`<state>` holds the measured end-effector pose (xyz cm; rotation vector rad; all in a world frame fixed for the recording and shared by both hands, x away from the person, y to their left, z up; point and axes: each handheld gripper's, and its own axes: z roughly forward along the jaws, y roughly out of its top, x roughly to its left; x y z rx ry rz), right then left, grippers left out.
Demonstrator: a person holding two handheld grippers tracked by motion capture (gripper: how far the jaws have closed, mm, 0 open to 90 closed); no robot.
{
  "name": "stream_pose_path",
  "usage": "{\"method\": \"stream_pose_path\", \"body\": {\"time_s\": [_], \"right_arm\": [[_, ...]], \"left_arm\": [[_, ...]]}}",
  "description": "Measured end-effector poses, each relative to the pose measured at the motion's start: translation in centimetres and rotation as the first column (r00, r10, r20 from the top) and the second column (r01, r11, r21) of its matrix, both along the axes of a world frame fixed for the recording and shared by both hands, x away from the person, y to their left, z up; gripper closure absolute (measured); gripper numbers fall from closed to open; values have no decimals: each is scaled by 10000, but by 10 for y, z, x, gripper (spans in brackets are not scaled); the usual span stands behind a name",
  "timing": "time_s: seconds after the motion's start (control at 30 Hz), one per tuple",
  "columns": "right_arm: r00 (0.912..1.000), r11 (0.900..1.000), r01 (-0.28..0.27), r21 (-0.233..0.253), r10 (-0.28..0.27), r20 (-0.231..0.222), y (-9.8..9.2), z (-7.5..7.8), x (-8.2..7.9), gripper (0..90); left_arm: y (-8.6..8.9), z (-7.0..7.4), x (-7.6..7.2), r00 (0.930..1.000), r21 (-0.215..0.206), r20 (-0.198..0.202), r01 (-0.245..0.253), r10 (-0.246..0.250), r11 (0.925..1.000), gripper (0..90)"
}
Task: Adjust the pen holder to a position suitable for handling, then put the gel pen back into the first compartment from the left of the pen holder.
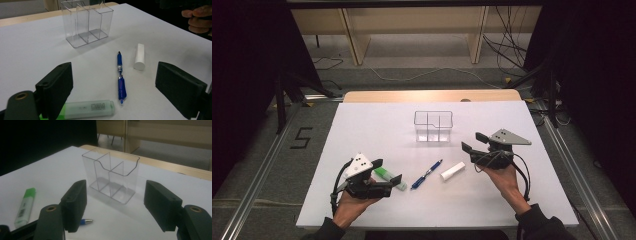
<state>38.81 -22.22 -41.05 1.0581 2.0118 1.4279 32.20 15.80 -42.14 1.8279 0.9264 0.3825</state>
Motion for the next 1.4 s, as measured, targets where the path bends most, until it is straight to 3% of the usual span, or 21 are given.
{"method": "stream_pose_path", "body": {"time_s": [0.1,0.5,0.93,1.17,1.23,1.4], "right_arm": [[9997,9999,-111,13,111,202,-2,-1,-7,350],[9995,9995,-264,193,261,151,-14,-8,-26,323],[9997,9997,-259,46,259,-13,-17,-14,-34,299],[9998,9998,-211,3,211,-1,-18,-14,-36,299],[9998,9998,-210,22,210,13,-18,-14,-36,299],[9998,9998,-182,27,182,-35,-21,-14,-37,300]], "left_arm": [[-5,-1,4,9999,141,-163,39,-37,9999,141],[-30,-3,26,9948,760,-924,499,-428,9959,145],[-52,-6,42,9847,1900,-1725,588,-257,9800,154],[-60,-5,49,9774,1903,-2081,782,-376,9786,156],[-63,-5,52,9731,2176,-2251,988,-486,9710,156],[-74,-7,59,9685,2463,-2425,1186,-574,9619,157]]}}
